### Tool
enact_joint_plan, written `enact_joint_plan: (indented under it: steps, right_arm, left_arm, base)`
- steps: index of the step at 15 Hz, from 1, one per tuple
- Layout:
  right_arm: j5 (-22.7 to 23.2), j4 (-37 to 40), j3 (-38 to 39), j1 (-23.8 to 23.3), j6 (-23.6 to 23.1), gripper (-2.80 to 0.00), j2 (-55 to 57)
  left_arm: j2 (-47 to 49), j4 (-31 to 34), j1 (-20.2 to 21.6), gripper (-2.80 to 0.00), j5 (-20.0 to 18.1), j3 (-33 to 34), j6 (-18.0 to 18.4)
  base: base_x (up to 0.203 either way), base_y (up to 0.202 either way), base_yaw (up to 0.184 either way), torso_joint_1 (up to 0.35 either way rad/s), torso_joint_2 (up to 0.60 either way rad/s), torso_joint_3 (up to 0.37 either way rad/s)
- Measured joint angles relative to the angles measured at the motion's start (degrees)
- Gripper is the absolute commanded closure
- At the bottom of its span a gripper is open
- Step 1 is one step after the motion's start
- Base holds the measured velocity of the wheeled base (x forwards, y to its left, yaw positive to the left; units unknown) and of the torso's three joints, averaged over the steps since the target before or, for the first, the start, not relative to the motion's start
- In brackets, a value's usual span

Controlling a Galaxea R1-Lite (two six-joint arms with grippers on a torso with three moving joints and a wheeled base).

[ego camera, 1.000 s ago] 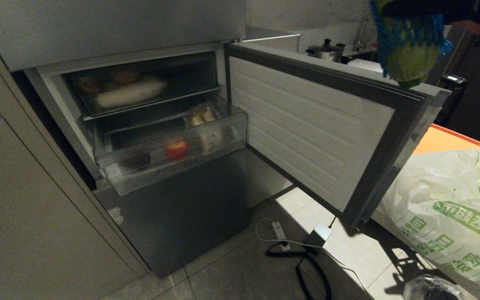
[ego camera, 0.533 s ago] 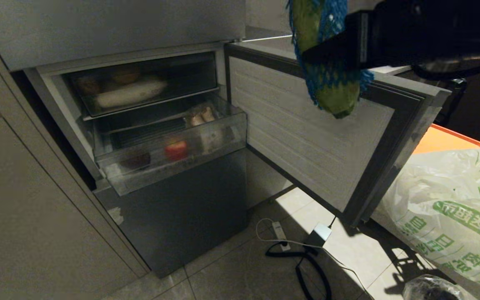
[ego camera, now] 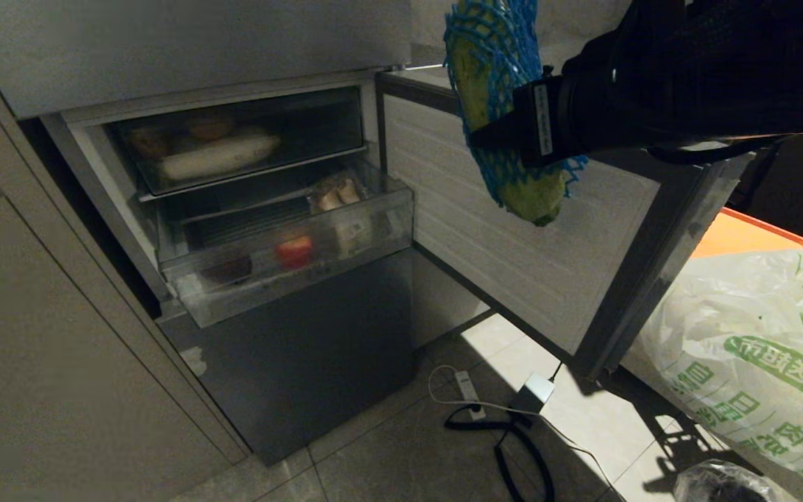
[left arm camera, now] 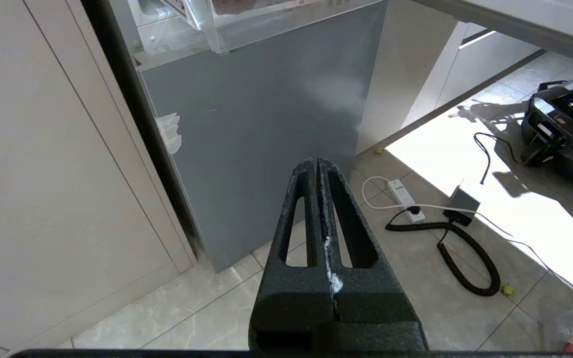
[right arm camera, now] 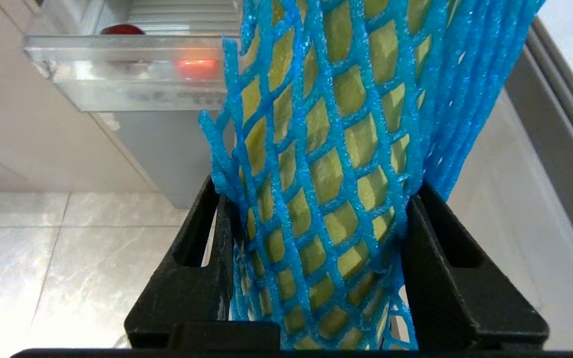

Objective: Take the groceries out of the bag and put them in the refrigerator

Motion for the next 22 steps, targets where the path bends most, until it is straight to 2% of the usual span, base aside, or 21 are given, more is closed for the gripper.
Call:
enact_joint_plan:
  steps: [3,11,13,18,22]
  right_arm:
    - [-0.1,0.1,0.1,-0.1,0.2,0.00,0.1]
    - [0.1,-0.4,-0.3,-0.8,0.1,0.00,1.5]
    - [0.1,-4.4,-0.8,-2.2,-0.1,0.00,3.7]
    - [-0.1,-22.0,-1.0,-7.5,-3.4,0.00,11.8]
    - [-0.1,-23.0,-0.9,-8.3,-3.8,0.00,13.7]
  left_arm:
    - [0.0,0.0,0.0,0.00,0.0,0.0,0.0]
    - [0.0,0.0,0.0,0.00,0.0,0.0,0.0]
    - [0.0,0.0,0.0,0.00,0.0,0.0,0.0]
    - [0.0,0.1,0.0,0.00,0.0,0.0,0.1]
    - [0.0,0.1,0.0,0.00,0.0,0.0,0.1]
  base:
    - [0.000,-0.002,0.053,0.005,0.00,0.002]
    - [0.000,-0.008,0.161,0.001,0.00,0.001]
    - [0.001,0.000,0.033,0.000,0.00,0.002]
    - [0.000,0.000,0.000,0.000,0.00,0.000]
    - [0.000,0.000,0.000,0.000,0.00,0.000]
